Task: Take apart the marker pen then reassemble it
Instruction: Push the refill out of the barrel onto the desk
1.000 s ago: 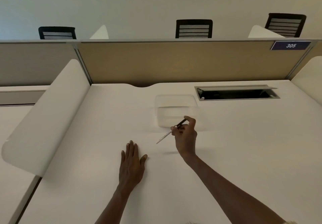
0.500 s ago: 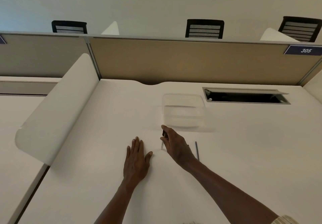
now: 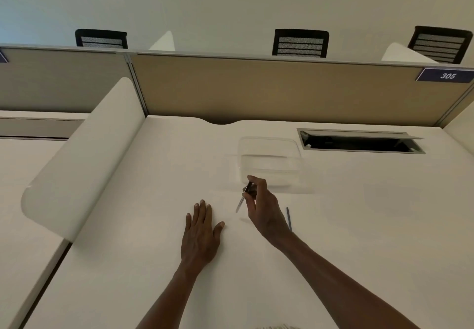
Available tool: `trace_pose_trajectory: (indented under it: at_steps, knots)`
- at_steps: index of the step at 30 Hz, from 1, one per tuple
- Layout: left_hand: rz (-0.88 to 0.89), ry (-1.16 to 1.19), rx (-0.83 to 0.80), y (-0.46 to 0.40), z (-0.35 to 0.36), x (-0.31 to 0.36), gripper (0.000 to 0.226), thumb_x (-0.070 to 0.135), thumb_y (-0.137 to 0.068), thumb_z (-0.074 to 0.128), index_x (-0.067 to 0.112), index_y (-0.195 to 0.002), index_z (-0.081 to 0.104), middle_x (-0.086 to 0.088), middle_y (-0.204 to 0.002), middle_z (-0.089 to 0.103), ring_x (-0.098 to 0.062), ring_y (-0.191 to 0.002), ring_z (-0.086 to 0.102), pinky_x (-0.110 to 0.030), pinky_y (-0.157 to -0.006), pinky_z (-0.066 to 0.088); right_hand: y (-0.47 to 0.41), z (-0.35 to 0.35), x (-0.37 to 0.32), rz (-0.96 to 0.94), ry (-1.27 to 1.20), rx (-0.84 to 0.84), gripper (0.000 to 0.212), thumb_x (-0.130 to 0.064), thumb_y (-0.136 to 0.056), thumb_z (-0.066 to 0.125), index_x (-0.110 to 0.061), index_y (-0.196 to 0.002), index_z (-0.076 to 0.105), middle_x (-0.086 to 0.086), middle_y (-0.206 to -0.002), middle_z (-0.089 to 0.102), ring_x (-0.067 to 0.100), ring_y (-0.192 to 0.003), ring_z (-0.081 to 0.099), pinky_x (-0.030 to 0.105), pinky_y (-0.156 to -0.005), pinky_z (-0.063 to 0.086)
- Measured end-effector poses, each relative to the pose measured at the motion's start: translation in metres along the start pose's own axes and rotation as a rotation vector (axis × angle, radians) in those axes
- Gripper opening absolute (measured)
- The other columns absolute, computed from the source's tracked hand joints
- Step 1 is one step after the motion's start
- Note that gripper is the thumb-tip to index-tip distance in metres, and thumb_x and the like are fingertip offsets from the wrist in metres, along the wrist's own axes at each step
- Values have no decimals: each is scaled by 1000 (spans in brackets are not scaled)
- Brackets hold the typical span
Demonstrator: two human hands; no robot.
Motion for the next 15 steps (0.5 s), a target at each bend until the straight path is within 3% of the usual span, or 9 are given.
trace_pose_trajectory:
  at_steps: [4,8,15]
  knots:
    - [-3,1,-3,0,1,-1,71,52,-101,27,11,-155,10,-3,-165,-2,-15,-151,-7,-36,-123,-2,-4,2,-10,-75,45,7,44,-16,-95,58,-25,-131,35,-1,-99,67,13,-88,63,20,-74,47]
    - [-2,-4,-3,0,0,-1,71,53,-101,27,11,-155,10,-3,-165,-2,-15,-151,-6,-36,-123,-2,5,16,-10,-145,105,-92,43,-15,-96,57,-22,-133,37,3,-109,67,12,-98,63,11,-81,41]
    - [3,-11,-3,0,0,0,71,53,-100,26,11,-155,10,-3,-165,-2,-15,-151,-7,-37,-123,-1,4,21,-9,-180,137,-128,47,-12,-96,58,-19,-136,35,5,-117,66,15,-103,64,11,-87,42]
Point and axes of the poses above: each hand's wrist, its own y-axis away from the middle knuckle, its own z-axis out of the palm, x = y × z, the point moved 7 cm from there along -y, towards the middle knuckle
